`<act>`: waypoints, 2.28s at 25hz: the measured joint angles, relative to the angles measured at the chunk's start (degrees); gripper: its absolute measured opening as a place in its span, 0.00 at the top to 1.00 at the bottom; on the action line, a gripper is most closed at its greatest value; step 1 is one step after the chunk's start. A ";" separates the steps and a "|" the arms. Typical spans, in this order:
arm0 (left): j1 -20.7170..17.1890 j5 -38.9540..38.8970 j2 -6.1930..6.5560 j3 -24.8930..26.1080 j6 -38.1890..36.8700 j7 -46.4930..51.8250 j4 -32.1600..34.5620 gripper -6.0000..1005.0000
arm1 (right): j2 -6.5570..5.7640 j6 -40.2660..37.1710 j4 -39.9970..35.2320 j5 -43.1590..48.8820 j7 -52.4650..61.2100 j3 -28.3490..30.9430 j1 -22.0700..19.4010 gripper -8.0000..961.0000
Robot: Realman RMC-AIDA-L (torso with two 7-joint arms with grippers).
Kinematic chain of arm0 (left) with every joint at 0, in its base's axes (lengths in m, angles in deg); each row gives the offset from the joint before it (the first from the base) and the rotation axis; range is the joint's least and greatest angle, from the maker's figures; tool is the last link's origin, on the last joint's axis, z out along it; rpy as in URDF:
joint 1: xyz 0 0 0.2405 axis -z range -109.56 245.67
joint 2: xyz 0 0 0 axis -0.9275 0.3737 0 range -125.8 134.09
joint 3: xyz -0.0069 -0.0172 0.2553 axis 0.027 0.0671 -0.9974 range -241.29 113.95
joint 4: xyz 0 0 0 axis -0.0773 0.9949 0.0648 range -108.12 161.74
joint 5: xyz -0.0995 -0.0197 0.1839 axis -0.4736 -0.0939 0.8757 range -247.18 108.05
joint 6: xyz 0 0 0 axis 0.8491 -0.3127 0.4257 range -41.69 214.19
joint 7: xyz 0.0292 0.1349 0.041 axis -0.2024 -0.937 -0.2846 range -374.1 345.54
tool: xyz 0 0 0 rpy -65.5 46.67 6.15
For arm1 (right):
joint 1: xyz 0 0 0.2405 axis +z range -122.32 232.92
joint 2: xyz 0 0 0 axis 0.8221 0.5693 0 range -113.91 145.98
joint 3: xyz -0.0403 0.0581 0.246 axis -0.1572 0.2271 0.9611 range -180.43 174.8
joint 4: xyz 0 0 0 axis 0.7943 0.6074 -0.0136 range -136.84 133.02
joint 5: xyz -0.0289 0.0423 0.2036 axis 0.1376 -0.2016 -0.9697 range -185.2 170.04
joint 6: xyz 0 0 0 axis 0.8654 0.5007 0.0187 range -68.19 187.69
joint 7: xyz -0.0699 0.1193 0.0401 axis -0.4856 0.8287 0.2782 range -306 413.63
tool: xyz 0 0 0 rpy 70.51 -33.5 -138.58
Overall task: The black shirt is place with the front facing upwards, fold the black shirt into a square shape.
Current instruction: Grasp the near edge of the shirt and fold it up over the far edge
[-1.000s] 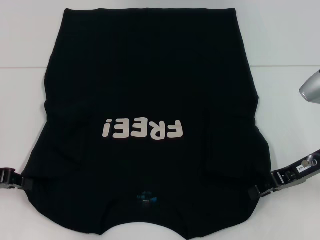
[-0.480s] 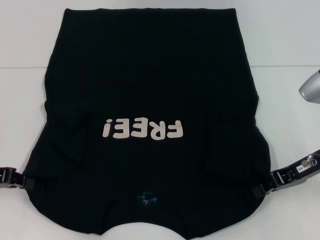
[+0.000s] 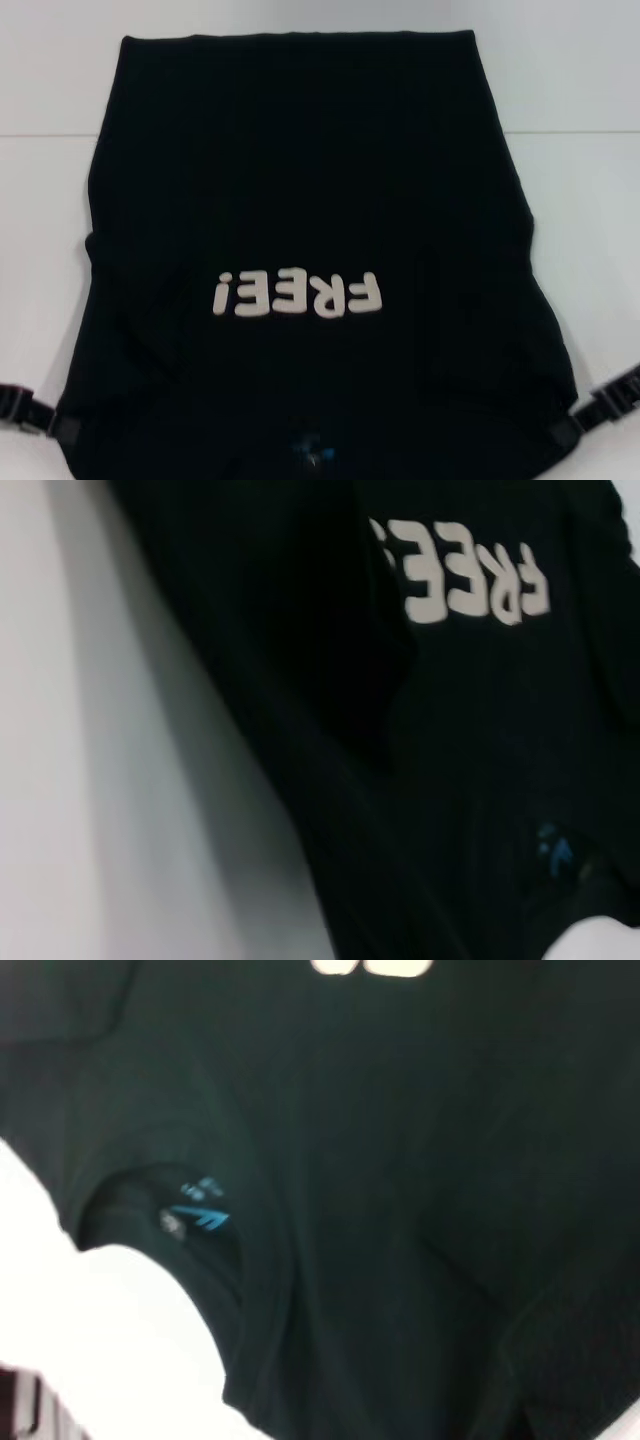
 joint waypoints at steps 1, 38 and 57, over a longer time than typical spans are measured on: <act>0.10 0.64 0.05 -0.24 -0.87 -0.27 -0.21 0.97 | -0.29 -1.65 -0.01 0.00 -1.16 -0.02 -0.30 0.92; 4.13 -27.27 -6.75 18.36 27.16 -5.34 -5.12 0.97 | 1.36 19.44 5.57 -24.07 -14.57 33.12 -6.07 0.91; 5.32 -40.10 -12.21 17.58 43.56 -19.80 -6.62 0.97 | 5.55 45.43 8.63 -25.20 -22.90 28.76 -1.53 0.89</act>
